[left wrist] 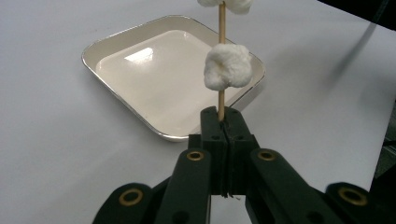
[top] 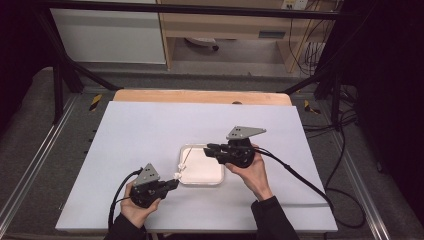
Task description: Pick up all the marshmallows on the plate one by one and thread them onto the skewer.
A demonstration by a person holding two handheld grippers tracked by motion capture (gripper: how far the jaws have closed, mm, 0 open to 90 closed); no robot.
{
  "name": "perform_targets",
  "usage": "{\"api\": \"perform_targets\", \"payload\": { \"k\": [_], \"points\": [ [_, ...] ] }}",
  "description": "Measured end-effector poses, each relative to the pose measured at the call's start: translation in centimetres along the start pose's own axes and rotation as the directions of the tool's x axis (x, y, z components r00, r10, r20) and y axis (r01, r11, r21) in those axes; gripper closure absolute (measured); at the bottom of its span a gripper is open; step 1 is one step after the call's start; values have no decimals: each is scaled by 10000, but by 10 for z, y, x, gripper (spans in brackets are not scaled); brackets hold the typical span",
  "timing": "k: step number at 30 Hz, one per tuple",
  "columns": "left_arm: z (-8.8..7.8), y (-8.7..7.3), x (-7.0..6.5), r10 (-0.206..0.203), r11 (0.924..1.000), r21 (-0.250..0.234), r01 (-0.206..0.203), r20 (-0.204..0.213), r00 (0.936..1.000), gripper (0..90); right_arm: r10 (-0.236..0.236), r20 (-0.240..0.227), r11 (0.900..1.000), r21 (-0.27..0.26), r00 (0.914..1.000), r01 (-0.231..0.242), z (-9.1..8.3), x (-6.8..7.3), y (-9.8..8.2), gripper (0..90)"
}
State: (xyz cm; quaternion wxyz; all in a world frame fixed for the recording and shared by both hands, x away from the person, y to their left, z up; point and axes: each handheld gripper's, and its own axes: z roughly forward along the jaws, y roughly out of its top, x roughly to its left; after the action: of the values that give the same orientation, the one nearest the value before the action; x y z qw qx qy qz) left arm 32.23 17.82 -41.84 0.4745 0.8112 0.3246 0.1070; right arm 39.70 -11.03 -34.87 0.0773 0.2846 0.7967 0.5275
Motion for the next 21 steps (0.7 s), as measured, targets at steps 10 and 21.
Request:
{"api": "perform_targets", "payload": {
  "k": [10, 21],
  "points": [
    [2, 1, -4, 211, 9998, 70, -211, -89, 9997, 887, 310, -377, 9965, -764, 9988, -338, -15, 2, 8, 758],
    [7, 3, -12, 426, 9986, 299, -427, 61, 9991, 888, 630, -1145, 9913, -1082, 9914, -755, -11, 4, 8, 765]
  ]
}}
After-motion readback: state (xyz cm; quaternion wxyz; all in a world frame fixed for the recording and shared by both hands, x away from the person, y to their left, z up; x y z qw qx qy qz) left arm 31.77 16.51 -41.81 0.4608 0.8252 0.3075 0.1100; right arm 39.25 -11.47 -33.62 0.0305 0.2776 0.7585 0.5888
